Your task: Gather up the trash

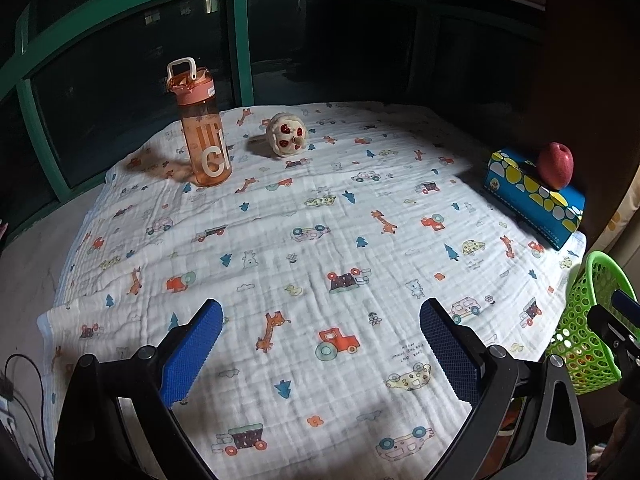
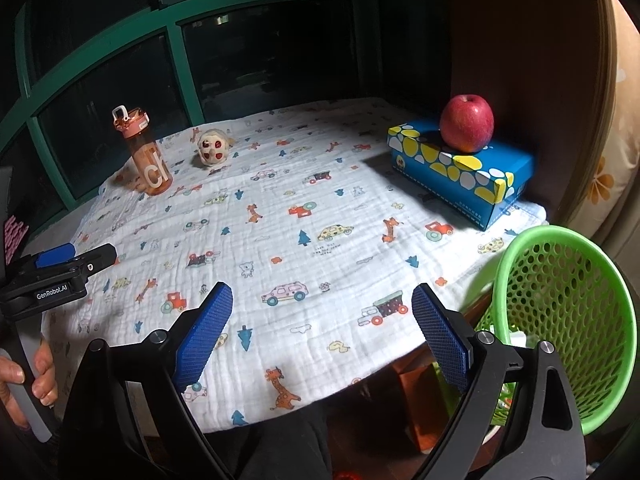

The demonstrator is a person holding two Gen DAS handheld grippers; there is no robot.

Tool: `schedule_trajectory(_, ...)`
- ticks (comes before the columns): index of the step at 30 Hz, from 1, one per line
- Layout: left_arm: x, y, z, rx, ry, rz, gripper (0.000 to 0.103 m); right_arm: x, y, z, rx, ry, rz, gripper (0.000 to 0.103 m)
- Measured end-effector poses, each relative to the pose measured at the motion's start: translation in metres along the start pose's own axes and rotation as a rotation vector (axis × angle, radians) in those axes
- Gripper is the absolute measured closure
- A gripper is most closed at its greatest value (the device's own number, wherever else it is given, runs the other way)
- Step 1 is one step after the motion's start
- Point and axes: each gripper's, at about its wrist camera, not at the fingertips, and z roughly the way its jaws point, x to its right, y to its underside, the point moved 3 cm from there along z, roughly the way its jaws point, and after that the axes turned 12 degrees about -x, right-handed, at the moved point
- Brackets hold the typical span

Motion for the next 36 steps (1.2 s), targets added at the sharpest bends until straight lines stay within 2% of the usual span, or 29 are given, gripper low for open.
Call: schedule_trajectory(36,-0.0054,0.0058,0.0022,-0.005,-0.014,-0.01,0.007,-0.0003,0.0025,0.0066,-0.01,0.016,0.001,0.013)
